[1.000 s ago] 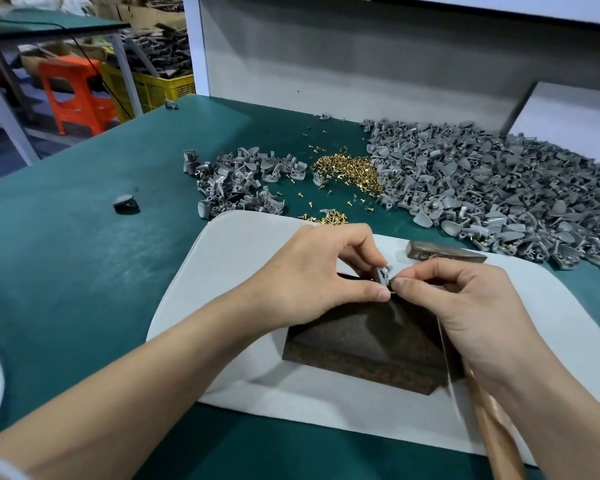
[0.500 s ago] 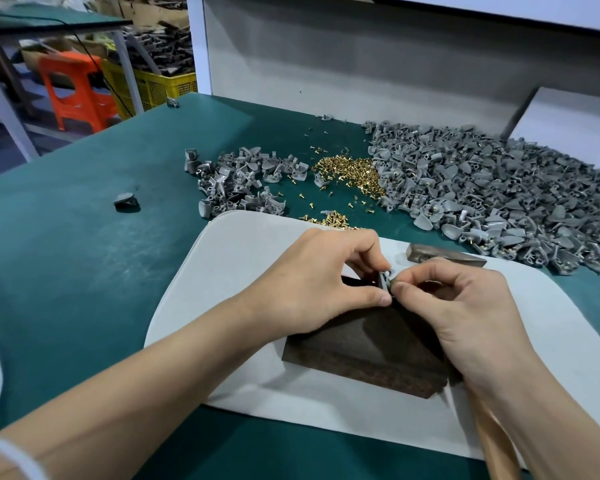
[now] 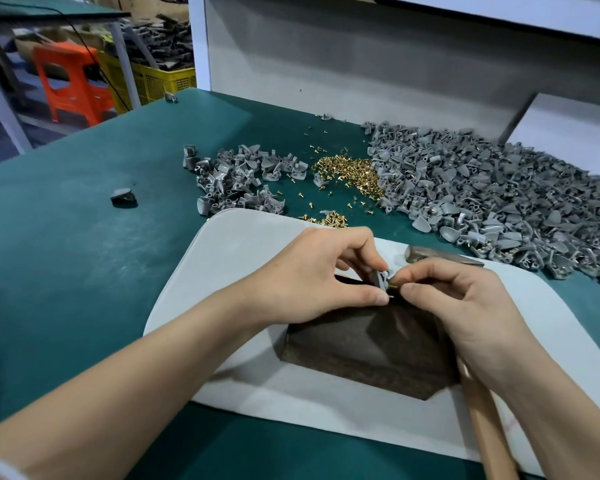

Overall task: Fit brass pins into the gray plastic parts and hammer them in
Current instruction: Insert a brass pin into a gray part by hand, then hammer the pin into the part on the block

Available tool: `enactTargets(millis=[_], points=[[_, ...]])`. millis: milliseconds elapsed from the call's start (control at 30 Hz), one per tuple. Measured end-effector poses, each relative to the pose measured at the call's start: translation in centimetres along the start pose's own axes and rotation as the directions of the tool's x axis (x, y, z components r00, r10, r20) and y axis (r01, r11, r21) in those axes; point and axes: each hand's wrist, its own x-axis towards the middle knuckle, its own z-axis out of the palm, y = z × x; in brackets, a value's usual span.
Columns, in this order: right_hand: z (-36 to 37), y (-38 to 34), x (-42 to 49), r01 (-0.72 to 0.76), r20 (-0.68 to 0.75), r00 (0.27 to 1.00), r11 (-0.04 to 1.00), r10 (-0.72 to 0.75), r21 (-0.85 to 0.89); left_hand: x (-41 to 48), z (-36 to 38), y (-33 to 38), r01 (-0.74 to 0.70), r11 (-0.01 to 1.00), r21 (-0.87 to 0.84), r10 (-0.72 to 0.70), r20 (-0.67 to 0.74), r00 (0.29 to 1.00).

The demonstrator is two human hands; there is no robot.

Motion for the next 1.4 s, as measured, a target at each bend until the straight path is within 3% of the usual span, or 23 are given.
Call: enactTargets(millis=[367, 533, 600, 700, 767, 833, 867, 933, 1100, 1167, 1200, 1267, 1333, 1400], points=[[0.0, 0.0, 0.1, 0.089, 0.019, 0.996, 0.996, -0.088, -0.015, 0.1, 0.0, -0.2, 0.006, 1.000, -0.002, -0.006, 0.015, 1.000], [0.0, 0.0, 0.1, 0.109, 0.018, 0.994, 0.992, -0.108, -0.061, 0.1, 0.1, -0.4, -0.054, 0.998, 0.041, 0.054, 0.007, 0.999], [-0.3, 0.1, 0.1, 0.149, -0.075, 0.983, 0.966, -0.167, -0.211, 0.1, 0.1, -0.4, -0.103, 0.992, 0.074, 0.101, 0.021, 0.995], [-1.7, 0.6, 0.5, 0.102, -0.245, 0.907, 0.743, -0.342, -0.662, 0.1, 0.1, -0.5, -0.108, 0.991, 0.073, 0.105, 0.053, 0.993], [-3.3, 1.3, 0.9, -0.116, -0.338, 0.913, 0.650, -0.228, -0.751, 0.0, 0.1, -0.5, -0.101, 0.993, 0.067, 0.098, 0.053, 0.994], [-4.1, 2.2, 1.1, -0.359, -0.396, 0.917, 0.532, 0.048, -0.767, -0.1, 0.0, -0.3, -0.094, 0.994, 0.060, 0.091, 0.052, 0.995], [-4.1, 2.6, 1.2, -0.414, -0.395, 0.907, 0.480, 0.146, -0.773, 0.0, 0.0, -0.2, -0.083, 0.995, 0.046, 0.081, 0.050, 0.995], [-3.8, 2.9, 1.5, -0.433, -0.399, 0.900, 0.464, 0.175, -0.773, 0.2, -0.2, -0.1, -0.059, 0.998, 0.018, 0.058, 0.038, 0.998], [-3.2, 1.9, 0.4, -0.480, -0.493, 0.858, 0.561, 0.142, -0.675, -1.3, -0.1, -0.2, 0.025, 0.997, -0.074, -0.023, 0.026, 0.999], [-3.6, 1.6, -0.4, -0.485, -0.476, 0.836, 0.774, 0.273, -0.408, -2.0, 0.0, -1.0, 0.056, 0.988, -0.142, -0.055, 0.010, 0.998], [-4.0, 1.5, -0.8, -0.488, -0.408, 0.827, 0.854, 0.386, -0.179, -2.2, 0.0, -1.2, 0.061, 0.987, -0.152, -0.062, 0.001, 0.998], [-4.8, 0.8, -1.7, -0.527, -0.201, 0.813, 0.838, 0.546, 0.143, -2.6, -0.2, -1.1, 0.072, 0.988, -0.140, -0.073, -0.005, 0.997], [-4.7, -0.2, -2.4, -0.562, -0.053, 0.808, 0.794, 0.587, 0.233, -2.7, -0.2, -0.9, 0.097, 0.987, -0.132, -0.097, 0.004, 0.995], [-4.0, -1.4, -2.7, -0.495, -0.004, 0.851, 0.802, 0.526, 0.334, -2.6, -0.3, -0.9, 0.115, 0.982, -0.147, -0.114, 0.015, 0.993]])
